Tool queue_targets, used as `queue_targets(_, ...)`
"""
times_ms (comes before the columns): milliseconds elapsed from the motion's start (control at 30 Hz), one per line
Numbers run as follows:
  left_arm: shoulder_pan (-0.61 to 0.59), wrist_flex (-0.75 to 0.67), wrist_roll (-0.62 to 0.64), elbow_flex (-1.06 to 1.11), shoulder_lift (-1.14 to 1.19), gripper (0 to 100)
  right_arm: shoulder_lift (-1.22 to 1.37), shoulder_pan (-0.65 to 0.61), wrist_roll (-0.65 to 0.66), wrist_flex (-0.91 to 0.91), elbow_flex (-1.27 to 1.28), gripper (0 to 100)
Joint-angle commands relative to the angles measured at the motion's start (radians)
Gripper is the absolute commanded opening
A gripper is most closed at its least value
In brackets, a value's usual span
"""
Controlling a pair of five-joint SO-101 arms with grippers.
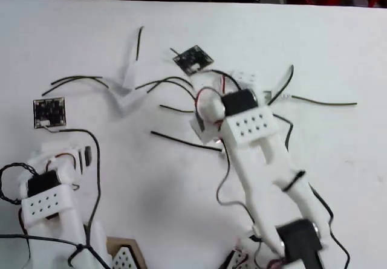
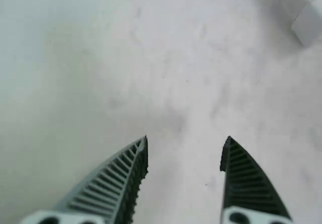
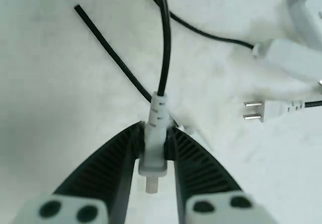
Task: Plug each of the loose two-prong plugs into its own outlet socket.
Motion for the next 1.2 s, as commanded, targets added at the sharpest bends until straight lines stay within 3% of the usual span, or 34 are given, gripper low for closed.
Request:
queue_targets(0, 0.013, -0.018, 0.008, -0.023, -0.027, 24, -0.174, -0.045, -0.034, -0.183, 0.153, 1.7)
queue_targets(233, 0.133, -0.046, 0.017, -0.055, -0.028, 24, -0.308, -0.18, -0.15, -0.493, 0.41, 1.7)
queue_targets(433, 0.263, -0.046, 0.149, -0.152, -0.028, 24, -0.328, -0.242, -0.232, -0.659, 0.503, 1.7)
queue_targets(767, 0.501, -0.097, 0.25, -0.222, -0.024, 24, -0.329, -0.246, -0.334, -0.742, 0.578, 1.7)
queue_targets(967, 0.549, -0.245, 0.27, -0.138, -0.027, 24, -0.496, -0.297, -0.334, -0.751, 0.658, 1.7)
queue_targets(1167, 0.567, -0.255, 0.27, -0.129, -0.028, 24, -0.716, -0.323, -0.33, -0.753, 0.769, 1.7)
